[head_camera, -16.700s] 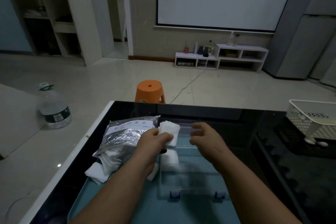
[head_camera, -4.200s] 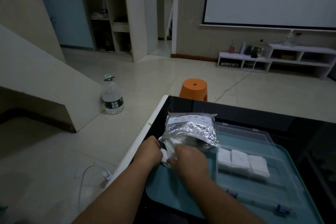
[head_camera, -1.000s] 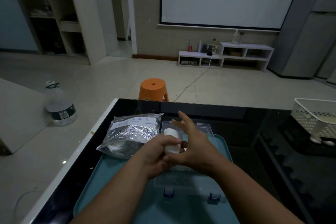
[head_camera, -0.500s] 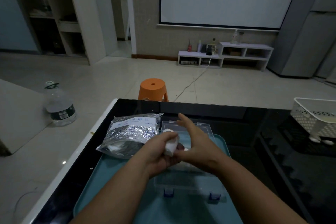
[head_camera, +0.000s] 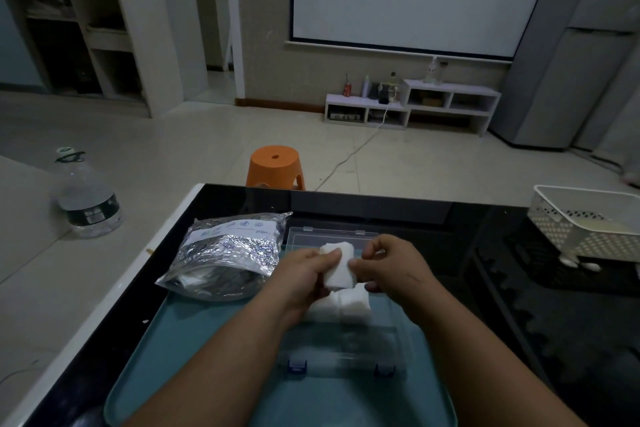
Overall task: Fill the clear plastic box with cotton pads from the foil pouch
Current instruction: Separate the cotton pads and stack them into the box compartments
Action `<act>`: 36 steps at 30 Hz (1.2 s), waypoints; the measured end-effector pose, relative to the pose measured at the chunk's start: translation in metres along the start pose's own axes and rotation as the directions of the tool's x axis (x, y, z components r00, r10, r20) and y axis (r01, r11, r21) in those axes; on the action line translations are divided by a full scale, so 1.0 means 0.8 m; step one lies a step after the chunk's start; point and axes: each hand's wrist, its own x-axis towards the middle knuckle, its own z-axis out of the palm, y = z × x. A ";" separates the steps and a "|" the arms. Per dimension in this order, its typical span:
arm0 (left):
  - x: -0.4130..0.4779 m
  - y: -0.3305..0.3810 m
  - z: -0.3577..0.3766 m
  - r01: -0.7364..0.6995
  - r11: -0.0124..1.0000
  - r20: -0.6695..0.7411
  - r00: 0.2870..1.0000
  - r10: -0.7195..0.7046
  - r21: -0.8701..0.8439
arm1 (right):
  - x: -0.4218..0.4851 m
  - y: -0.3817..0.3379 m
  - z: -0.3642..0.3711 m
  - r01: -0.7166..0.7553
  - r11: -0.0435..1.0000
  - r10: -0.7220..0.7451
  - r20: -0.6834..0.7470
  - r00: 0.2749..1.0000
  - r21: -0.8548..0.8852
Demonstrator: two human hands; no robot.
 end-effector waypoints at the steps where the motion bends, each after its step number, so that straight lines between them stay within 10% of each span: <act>1: 0.000 -0.003 0.002 -0.002 1.000 0.002 1.000 0.002 0.030 | 0.001 0.001 -0.002 0.008 0.999 -0.008 -0.010 1.000 -0.037; 17: 0.032 -0.039 0.074 -0.133 0.655 0.013 0.983 0.184 0.744 | 0.043 0.045 -0.030 -0.240 0.782 0.182 -0.157 0.971 -0.575; 36: 0.046 -0.044 0.094 -0.033 0.296 0.011 0.997 0.076 0.955 | 0.044 0.067 -0.014 -0.276 0.637 0.244 -0.152 0.958 -0.720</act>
